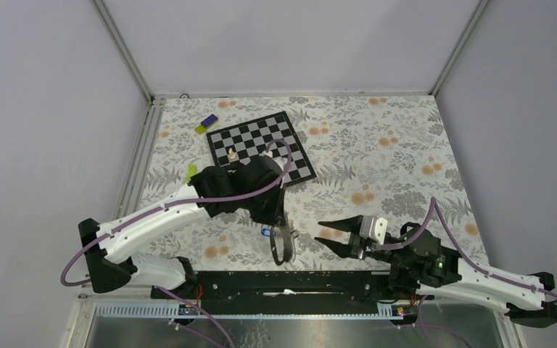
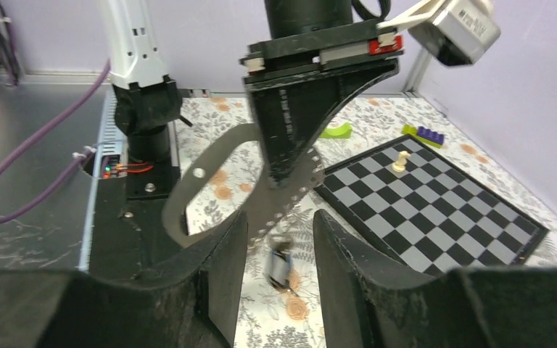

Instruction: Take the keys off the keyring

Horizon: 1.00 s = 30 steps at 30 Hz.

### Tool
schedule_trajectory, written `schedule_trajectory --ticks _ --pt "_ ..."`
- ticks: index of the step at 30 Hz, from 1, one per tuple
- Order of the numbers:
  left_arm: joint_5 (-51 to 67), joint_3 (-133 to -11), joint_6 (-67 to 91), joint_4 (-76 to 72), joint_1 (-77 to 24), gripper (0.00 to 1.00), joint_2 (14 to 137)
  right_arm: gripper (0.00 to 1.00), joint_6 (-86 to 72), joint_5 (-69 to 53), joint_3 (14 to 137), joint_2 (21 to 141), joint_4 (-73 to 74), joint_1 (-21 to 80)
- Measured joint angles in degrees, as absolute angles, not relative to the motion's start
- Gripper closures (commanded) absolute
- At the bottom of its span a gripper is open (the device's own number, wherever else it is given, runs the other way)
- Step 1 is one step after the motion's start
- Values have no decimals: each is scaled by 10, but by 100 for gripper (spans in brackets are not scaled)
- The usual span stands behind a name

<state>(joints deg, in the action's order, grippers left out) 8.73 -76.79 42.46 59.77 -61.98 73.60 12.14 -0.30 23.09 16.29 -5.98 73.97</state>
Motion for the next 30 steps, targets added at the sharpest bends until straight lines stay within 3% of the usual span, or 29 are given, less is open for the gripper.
schedule_trajectory --ticks 7,11,14,30 --pt "-50 -745 535 497 -539 100 714 48 206 24 232 190 -74 740" --pt "-95 -685 634 420 -494 100 656 30 279 25 238 227 -82 740" --pt "-108 -666 707 397 -467 100 630 25 340 25 243 262 -94 740" --pt "-86 -664 839 363 -442 100 631 26 515 75 235 462 -331 740"
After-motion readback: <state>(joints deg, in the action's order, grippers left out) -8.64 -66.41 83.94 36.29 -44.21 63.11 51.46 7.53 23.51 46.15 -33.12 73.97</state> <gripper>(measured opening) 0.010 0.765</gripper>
